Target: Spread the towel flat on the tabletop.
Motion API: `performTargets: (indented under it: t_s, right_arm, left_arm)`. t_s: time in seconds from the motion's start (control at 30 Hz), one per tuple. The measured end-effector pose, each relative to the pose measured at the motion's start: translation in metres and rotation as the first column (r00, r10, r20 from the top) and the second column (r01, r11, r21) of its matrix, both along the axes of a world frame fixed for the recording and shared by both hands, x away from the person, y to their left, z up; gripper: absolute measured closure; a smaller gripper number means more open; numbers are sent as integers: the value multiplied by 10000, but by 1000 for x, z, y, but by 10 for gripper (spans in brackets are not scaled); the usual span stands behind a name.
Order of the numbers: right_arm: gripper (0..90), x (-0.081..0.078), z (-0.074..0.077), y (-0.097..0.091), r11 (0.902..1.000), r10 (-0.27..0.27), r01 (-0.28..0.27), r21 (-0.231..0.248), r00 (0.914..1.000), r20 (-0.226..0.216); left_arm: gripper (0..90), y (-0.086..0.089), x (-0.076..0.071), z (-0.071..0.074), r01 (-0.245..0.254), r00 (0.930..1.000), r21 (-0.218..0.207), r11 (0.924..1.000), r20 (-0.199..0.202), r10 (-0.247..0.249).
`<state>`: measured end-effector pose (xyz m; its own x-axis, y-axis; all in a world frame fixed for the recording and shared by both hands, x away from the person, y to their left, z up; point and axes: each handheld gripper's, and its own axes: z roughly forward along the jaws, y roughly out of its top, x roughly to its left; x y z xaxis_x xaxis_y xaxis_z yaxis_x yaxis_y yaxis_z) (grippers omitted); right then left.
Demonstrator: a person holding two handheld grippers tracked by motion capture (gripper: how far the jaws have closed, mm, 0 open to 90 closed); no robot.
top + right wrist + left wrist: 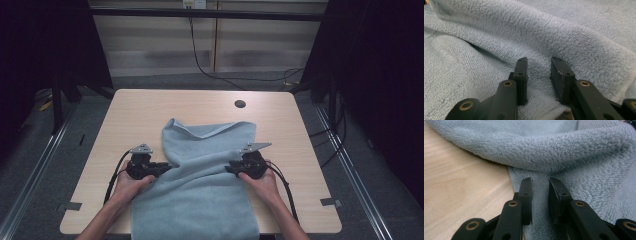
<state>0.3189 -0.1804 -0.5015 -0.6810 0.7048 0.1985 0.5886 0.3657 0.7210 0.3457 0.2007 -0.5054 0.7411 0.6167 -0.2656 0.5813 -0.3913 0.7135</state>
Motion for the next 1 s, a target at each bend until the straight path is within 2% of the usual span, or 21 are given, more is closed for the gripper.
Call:
performTargets:
  t_s: [0.07, 0.1, 0.13, 0.23, 0.27, 0.37, 0.4, 0.43, 0.5, 0.53, 0.57, 0.63, 0.7, 0.77, 0.83, 0.9, 0.97, 1.0]
  right_arm:
    - [672, -5, -1, 0, 9999, 92, -94, -91, 9998, -171]
    - [671, -9, -2, -1, 9996, 113, -115, -241, 9999, -81]
    - [671, -15, -2, -3, 9998, 74, -75, -198, 10000, -46]
    - [671, -28, -1, -8, 9996, 45, -47, -266, 10000, -89]
    - [671, -33, 0, -10, 9996, 72, -75, -284, 9999, -106]
    - [671, -50, 0, -15, 9995, 171, -175, -275, 9997, -169]
    - [671, -56, 1, -15, 9993, 281, -286, -259, 9994, -212]
    - [671, -63, 2, -16, 9990, 312, -320, -308, 9992, -267]
    - [672, -79, 2, -17, 9987, 502, -507, -97, 9978, -426]
    - [672, -87, 2, -18, 9982, 600, -602, -37, 9973, -423]
    - [672, -96, 3, -18, 9976, 694, -697, -39, 9963, -506]
    - [644, -110, 5, -18, 9963, 847, -853, -52, 9935, -766]
    - [625, -116, 9, -20, 9957, 929, -922, 124, 9924, -811]
    - [624, -110, 16, -22, 9951, 812, -786, 596, 9958, -426]
    - [616, -93, 24, -24, 9969, 495, -496, 607, 9988, 35]
    - [613, -69, 29, -23, 9978, 133, -155, 644, 9993, 340]
    - [610, -44, 30, -20, 9987, 2, -32, 510, 9983, 581]
    - [607, -32, 29, -19, 9992, -91, 67, 405, 9982, 587]
  left_arm:
    - [765, 1, -5, 1, 2, 9996, 294, 9996, 295, -10]
    - [774, 3, -7, 2, -134, 9995, 413, 9991, 300, 121]
    - [774, 6, -9, 2, -170, 9996, 425, 9990, 250, 159]
    - [782, 17, -23, 5, -324, 9986, 824, 9961, 439, 288]
    - [782, 21, -28, 5, -465, 9982, 768, 9960, 409, 435]
    - [780, 35, -45, 5, -484, 9985, 673, 9966, 283, 465]
    - [780, 38, -52, 6, -431, 9988, 726, 9964, 247, 414]
    - [780, 39, -60, 6, -321, 9994, 637, 9975, 160, 311]
    - [777, 42, -74, 6, 41, 10000, 437, 9990, -13, -40]
    - [771, 43, -80, 6, 268, 9994, 243, 9993, -247, -262]
    - [765, 44, -86, 7, 471, 9981, 219, 9986, -402, -462]
    - [733, 42, -95, 8, 856, 9951, 98, 9963, -514, -850]
    - [719, 40, -91, 11, 850, 9954, -279, 9960, -429, -862]
    - [707, 36, -76, 16, 596, 9980, -366, 9976, -196, -603]
    - [700, 30, -54, 18, 356, 9992, -554, 9978, -178, -366]
    - [697, 23, -31, 20, 115, 9999, -511, 9986, -44, -117]
    - [693, 18, -10, 19, -196, 9997, -590, 9981, 161, 206]
    - [693, 15, -2, 16, -348, 9993, -777, 9964, 140, 360]
